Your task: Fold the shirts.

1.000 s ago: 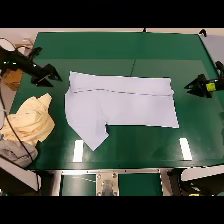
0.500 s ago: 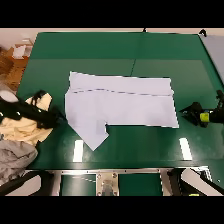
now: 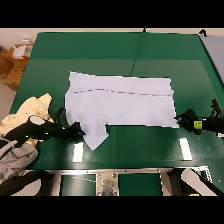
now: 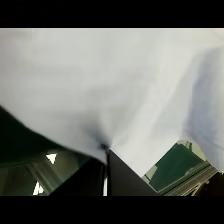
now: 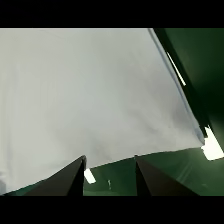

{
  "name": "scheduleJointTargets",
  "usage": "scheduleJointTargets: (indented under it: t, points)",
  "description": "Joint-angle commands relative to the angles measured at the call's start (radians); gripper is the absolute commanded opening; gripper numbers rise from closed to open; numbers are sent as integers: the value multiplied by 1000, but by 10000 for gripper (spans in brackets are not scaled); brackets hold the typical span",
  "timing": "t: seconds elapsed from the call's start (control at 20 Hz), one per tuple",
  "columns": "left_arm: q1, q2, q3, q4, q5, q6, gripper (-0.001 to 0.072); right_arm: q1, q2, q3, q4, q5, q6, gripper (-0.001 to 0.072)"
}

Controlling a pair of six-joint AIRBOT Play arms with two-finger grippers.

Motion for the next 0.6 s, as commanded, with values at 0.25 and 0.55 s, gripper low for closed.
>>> scheduleJointTargets:
  t: [0.25,0.55]
  points:
    - [-22,-8,199,52,-50,7,27,-119,2,-31,-10,100,88,485]
    - [-22,-8,208,52,-60,32,27,-33,-56,-172,62,-163,112,495]
